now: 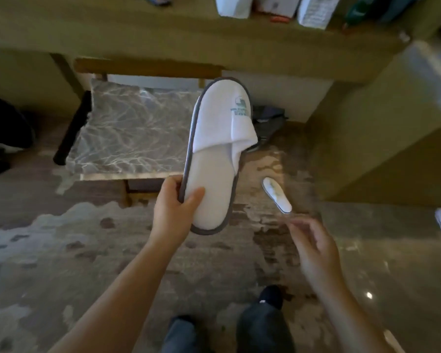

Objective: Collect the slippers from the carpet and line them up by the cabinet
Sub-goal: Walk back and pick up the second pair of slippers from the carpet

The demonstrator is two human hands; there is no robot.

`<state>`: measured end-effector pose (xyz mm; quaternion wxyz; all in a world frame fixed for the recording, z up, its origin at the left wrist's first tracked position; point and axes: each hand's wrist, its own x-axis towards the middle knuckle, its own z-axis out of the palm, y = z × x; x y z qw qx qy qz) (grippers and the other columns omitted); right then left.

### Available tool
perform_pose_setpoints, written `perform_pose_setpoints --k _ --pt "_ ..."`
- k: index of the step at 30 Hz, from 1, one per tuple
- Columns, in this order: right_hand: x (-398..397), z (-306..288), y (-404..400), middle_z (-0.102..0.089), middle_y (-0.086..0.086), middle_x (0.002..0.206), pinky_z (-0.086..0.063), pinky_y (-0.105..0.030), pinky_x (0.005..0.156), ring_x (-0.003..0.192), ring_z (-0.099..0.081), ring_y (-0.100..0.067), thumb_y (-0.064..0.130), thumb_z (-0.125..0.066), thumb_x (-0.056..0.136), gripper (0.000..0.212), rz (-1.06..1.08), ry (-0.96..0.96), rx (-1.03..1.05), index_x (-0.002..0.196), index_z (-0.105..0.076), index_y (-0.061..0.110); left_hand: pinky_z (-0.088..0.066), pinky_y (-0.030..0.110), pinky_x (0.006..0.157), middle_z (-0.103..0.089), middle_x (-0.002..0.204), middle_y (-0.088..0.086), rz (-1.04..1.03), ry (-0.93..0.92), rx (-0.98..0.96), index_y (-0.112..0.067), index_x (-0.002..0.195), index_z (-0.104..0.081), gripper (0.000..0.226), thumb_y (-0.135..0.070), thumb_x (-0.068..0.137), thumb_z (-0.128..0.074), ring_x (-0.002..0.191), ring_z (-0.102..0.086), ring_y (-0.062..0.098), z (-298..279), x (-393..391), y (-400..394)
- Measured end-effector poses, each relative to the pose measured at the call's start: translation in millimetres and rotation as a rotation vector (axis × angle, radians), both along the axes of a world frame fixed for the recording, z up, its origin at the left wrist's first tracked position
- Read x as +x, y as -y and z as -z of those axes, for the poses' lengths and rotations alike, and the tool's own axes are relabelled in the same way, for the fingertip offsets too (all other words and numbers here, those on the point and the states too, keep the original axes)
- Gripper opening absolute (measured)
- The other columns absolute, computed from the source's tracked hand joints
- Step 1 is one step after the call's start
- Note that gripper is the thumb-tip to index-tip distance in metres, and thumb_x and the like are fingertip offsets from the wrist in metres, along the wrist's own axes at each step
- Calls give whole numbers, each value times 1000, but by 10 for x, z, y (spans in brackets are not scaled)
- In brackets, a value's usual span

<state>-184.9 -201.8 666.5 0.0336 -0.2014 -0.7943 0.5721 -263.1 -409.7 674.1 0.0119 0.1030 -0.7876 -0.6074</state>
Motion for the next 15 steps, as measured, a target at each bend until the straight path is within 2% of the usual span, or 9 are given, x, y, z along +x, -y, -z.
perform_pose_setpoints --k 2,4,6,10,15 --pt "113 8 -374 -61 13 88 -48 -25 74 86 -58 -2 27 -55 84 10 99 56 -12 81 -57 36 -42 8 43 -53 78 -12 88 2 14 -25 84 -48 13 -20 80 -60 69 -52 3 -25 -52 -482" --pt "169 63 -786 -60 13 88 -47 -28 74 86 -57 -4 27 -55 84 10 180 57 -17 81 -56 36 -42 16 47 -54 78 -11 156 3 -1 -30 79 -47 15 -22 81 -59 70 -53 4 -11 -114 -962" --pt "147 114 -1223 -60 12 89 -47 -28 74 86 -57 -5 24 -55 85 10 225 57 -35 84 -57 34 -38 20 51 -53 79 -11 182 0 -24 -26 86 -48 12 -22 81 -59 71 -53 4 15 -190 -1434" --pt "-88 182 -2066 -57 14 81 -42 -8 60 77 -53 2 19 -54 85 7 201 37 30 87 -57 25 -39 21 52 -52 81 -14 150 39 -39 -23 93 -46 17 -23 82 -58 73 -52 4 125 -302 -2208" --pt "-722 241 -2766 -54 16 80 -38 3 58 76 -51 3 18 -52 86 7 74 25 116 90 -55 23 -41 22 52 -51 82 -14 87 130 -98 -24 95 -44 21 -25 81 -59 74 -52 6 340 -485 -2682"
